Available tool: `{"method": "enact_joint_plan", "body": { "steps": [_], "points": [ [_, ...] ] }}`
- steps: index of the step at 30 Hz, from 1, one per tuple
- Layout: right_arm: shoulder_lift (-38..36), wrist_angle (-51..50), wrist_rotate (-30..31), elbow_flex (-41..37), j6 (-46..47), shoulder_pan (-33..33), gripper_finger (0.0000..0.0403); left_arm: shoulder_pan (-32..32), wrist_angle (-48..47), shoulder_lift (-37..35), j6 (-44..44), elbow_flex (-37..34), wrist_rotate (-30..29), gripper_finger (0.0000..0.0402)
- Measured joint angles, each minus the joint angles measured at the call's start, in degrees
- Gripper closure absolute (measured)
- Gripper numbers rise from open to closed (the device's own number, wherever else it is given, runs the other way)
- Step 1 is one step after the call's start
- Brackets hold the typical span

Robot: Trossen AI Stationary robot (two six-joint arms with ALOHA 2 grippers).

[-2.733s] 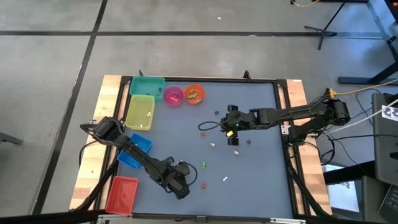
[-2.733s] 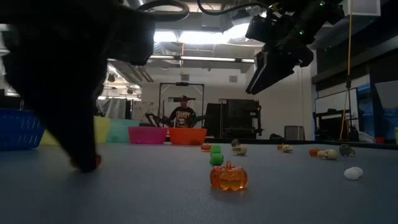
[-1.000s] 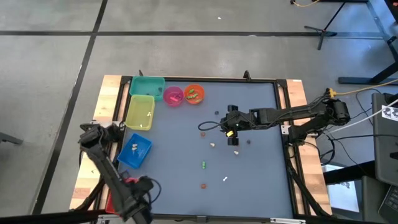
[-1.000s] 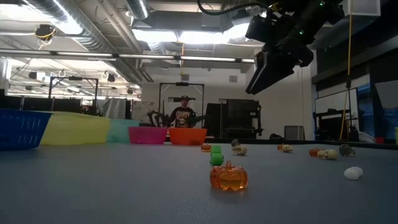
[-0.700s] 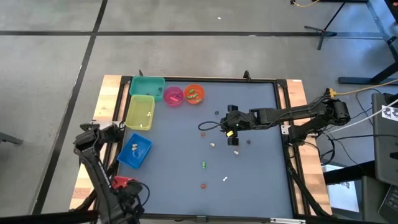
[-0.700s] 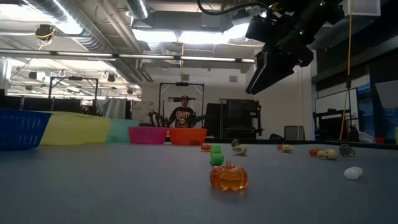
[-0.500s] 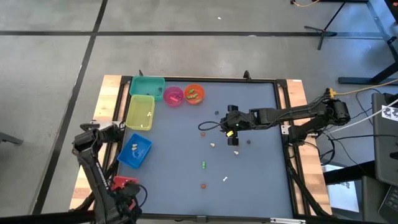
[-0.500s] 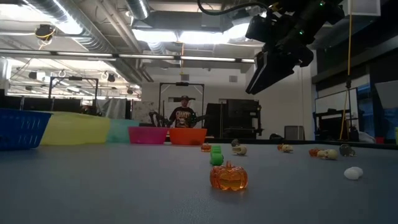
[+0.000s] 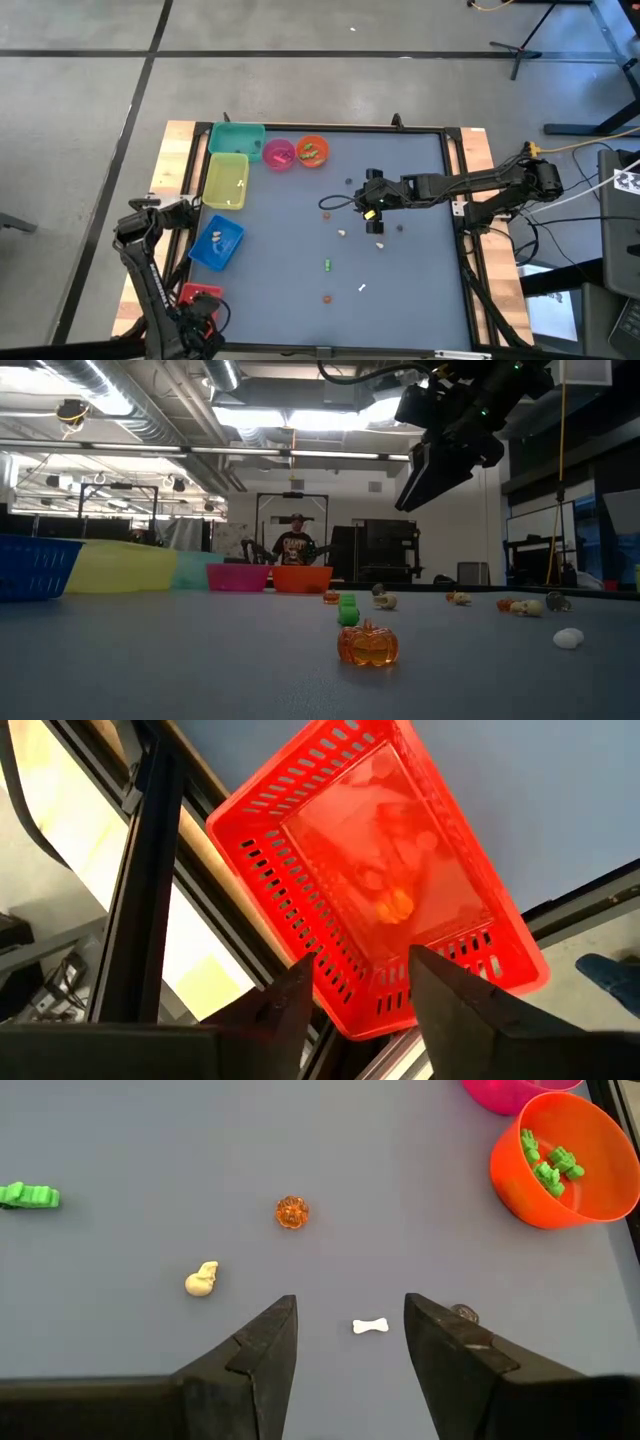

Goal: Sort Halloween decoration
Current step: Put the orange pumpkin toy into the red bin, then put the green skeleton toy into the orange bin

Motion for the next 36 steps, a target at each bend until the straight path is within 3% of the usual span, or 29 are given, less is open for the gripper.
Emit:
{"method": "enact_joint_plan", "body": {
  "steps": [7, 23, 36],
  "points": [
    [0.0, 0.0, 0.0, 0.0, 0.0, 0.0, 0.0219, 0.0, 0.0, 0.0, 0.0, 0.0, -0.5, 0.0232],
    [0.0, 0.0, 0.0, 0.0, 0.0, 0.0, 0.0219, 0.1, 0.0, 0.0, 0.0, 0.0, -0.6, 0.023],
    [0.0, 0.0, 0.0, 0.0, 0.0, 0.0, 0.0219, 0.1, 0.0, 0.0, 0.0, 0.0, -4.6, 0.023]
  ]
}}
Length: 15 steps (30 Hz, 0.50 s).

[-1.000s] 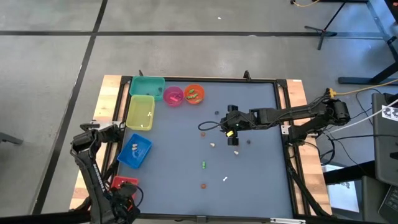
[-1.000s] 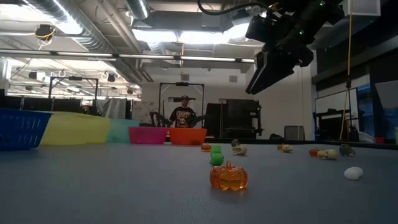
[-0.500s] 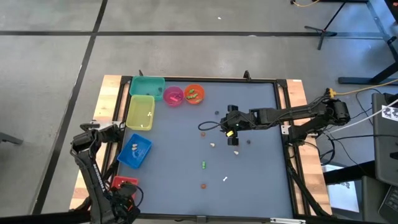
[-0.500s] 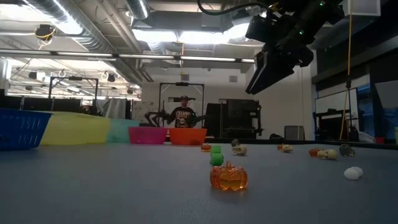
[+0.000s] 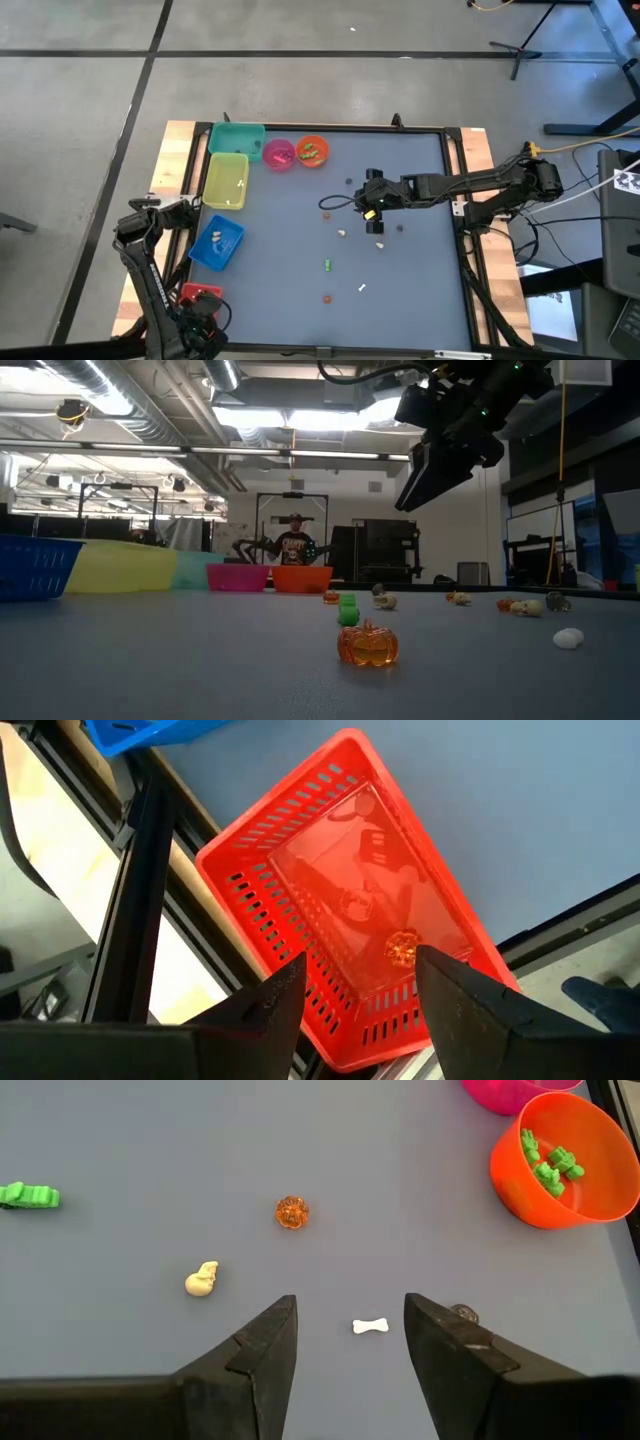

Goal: Sort Halloween decoration
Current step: Put the green skeleton toy into the orange bin

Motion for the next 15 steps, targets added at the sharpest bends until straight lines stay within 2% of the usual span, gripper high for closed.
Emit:
{"method": "enact_joint_plan", "body": {
  "steps": [5, 10, 15],
  "points": [
    [0.0, 1.4, -5.0, 0.0, -1.8, 0.0, 0.0219, 0.0, 0.0, 0.0, 0.0, 0.0, 0.0, 0.023],
    [0.0, 8.8, -14.5, 0.0, -6.0, 0.0, 0.0219, 0.0, 0.0, 0.0, 0.0, 0.0, -0.5, 0.023],
    [0.0, 16.2, -20.8, 0.0, -6.7, 0.0, 0.0219, 0.0, 0.0, 0.0, 0.0, 0.0, -0.6, 0.023]
  ]
}}
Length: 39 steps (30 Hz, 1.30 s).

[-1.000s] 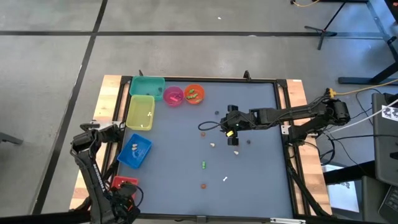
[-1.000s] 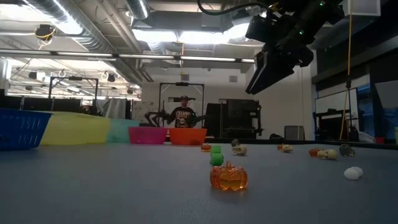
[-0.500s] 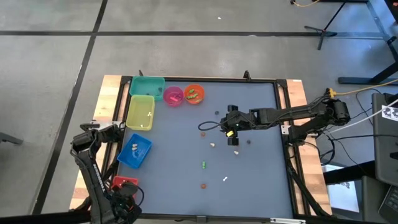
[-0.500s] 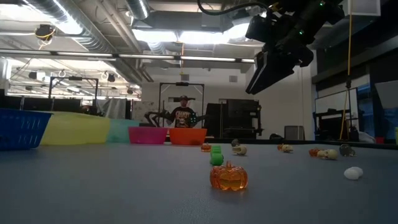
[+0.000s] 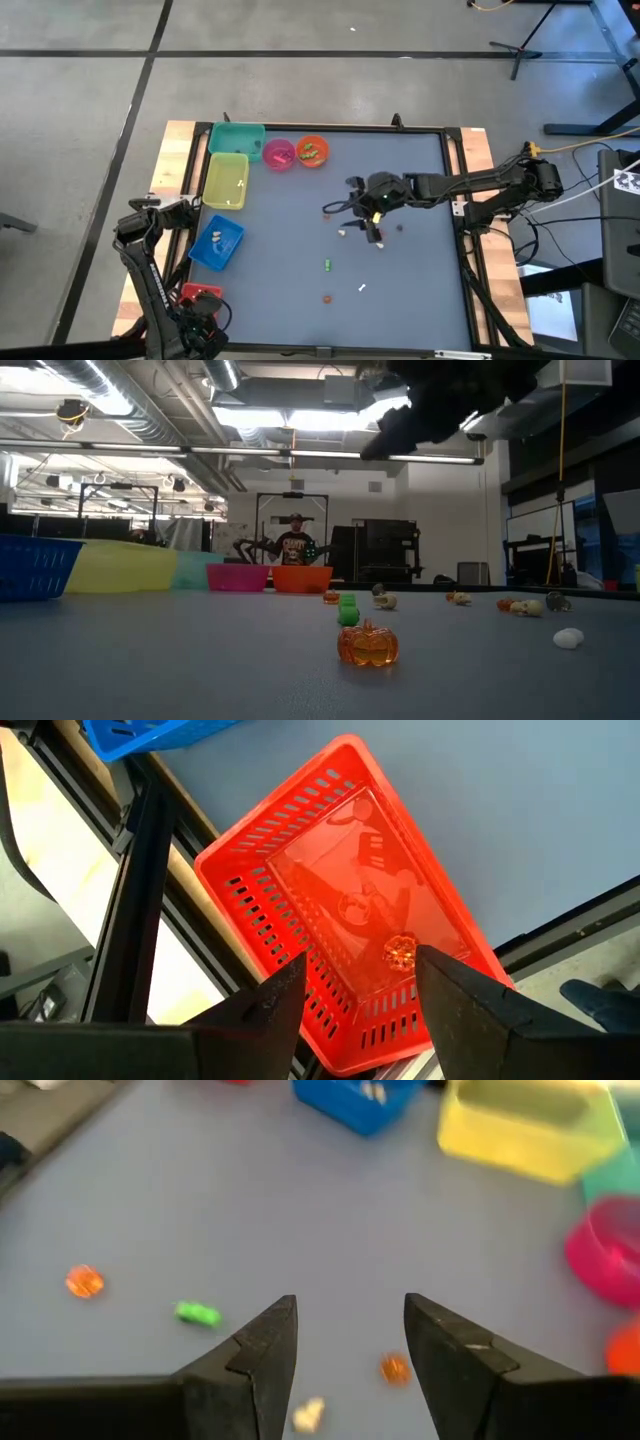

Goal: Sort Halloween decoration
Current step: Put the green skeleton toy into the orange bin

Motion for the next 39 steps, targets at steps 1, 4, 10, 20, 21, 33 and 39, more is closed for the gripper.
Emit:
{"method": "enact_joint_plan", "body": {
  "steps": [1, 4, 10, 20, 21, 33, 39],
  "points": [
    [0.0, 0.7, -1.4, 0.0, -0.8, 0.0, 0.0219, 0.0, 0.0, 0.0, 0.0, 0.0, 0.0, 0.023],
    [0.5, 2.5, -6.1, 0.0, -2.3, 0.7, 0.0219, 0.0, 0.0, 0.0, 0.0, 0.0, 0.0, 0.023],
    [3.6, 4.1, -9.3, 0.0, -10.1, 4.8, 0.0219, 0.0, 0.0, 0.0, 0.0, 0.0, -0.9, 0.023],
    [12.6, 13.0, -9.3, 0.0, -13.0, 9.1, 0.0219, 0.7, 0.1, 0.0, 0.0, 0.0, -3.3, 0.023],
    [13.5, 13.2, -9.3, 0.0, -13.0, 9.1, 0.0219, 0.6, 0.1, 0.0, 0.0, 0.0, -3.3, 0.023],
    [23.4, 17.3, -9.2, 0.0, -12.9, 9.0, 0.0219, 0.8, 0.2, 0.0, 0.0, 0.0, -5.8, 0.023],
    [26.6, 19.6, -9.2, 0.0, -12.9, 9.0, 0.0219, 0.8, 0.2, 0.0, 0.0, 0.0, -5.8, 0.023]
  ]
}}
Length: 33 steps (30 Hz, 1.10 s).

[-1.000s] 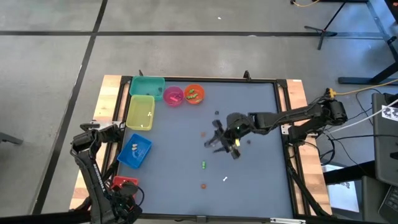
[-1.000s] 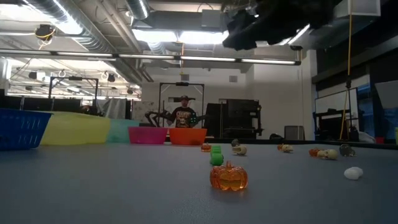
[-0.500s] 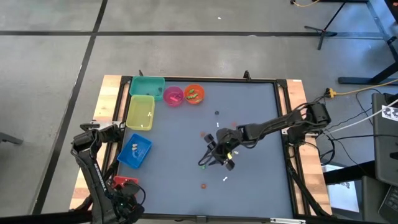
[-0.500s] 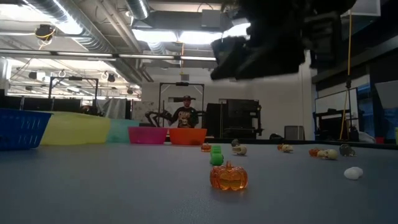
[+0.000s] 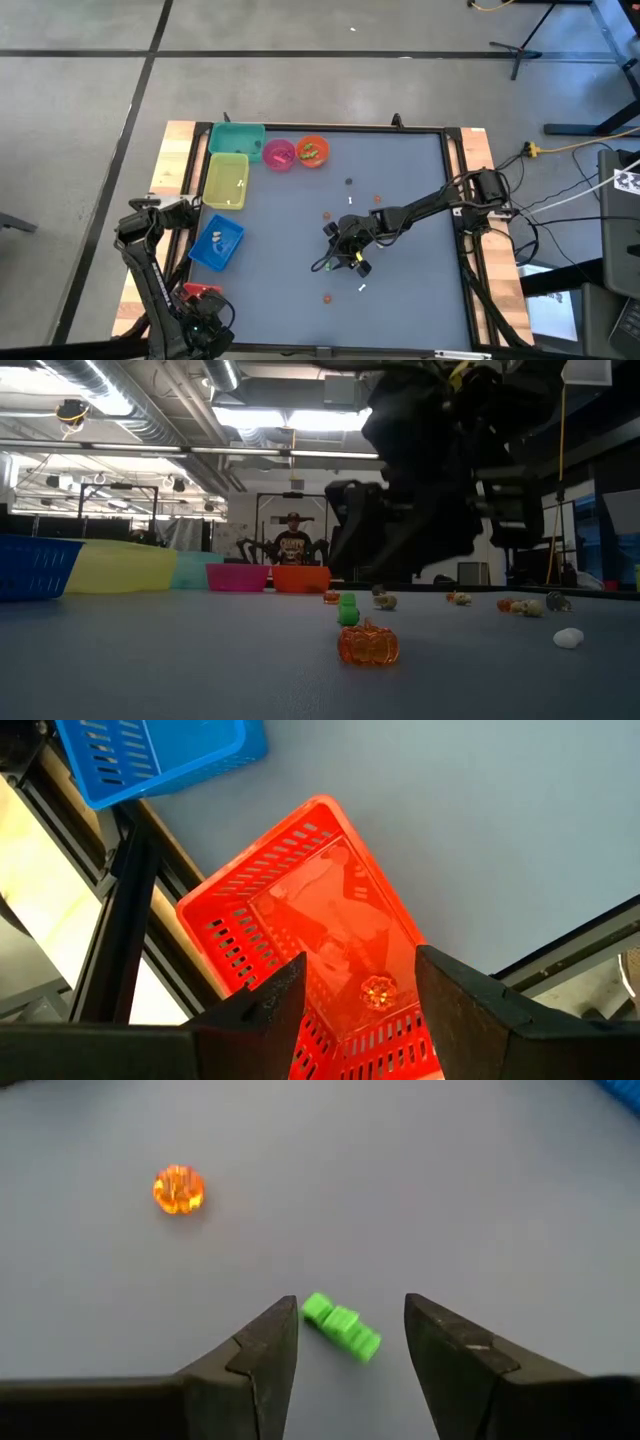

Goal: Sort Halloween decoration
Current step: Put the green skeleton toy into the orange bin

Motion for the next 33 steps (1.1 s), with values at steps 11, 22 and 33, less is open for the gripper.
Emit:
{"method": "enact_joint_plan", "body": {
  "steps": [11, 22, 33],
  "points": [
    [4.5, 4.6, 0.0, 0.0, 0.0, 0.0, 0.0219, 0.0, 0.0, 0.0, 0.0, 0.0, 0.0, 0.023],
    [5.3, 4.1, -0.1, 0.1, 0.3, 0.0, 0.0219, 0.0, 0.0, 0.0, -0.1, 0.0, 0.1, 0.023],
    [5.3, 4.0, -0.1, 0.1, 0.3, 0.0, 0.022, 0.0, 0.0, 0.0, -0.1, 0.0, 0.1, 0.023]
  ]
}}
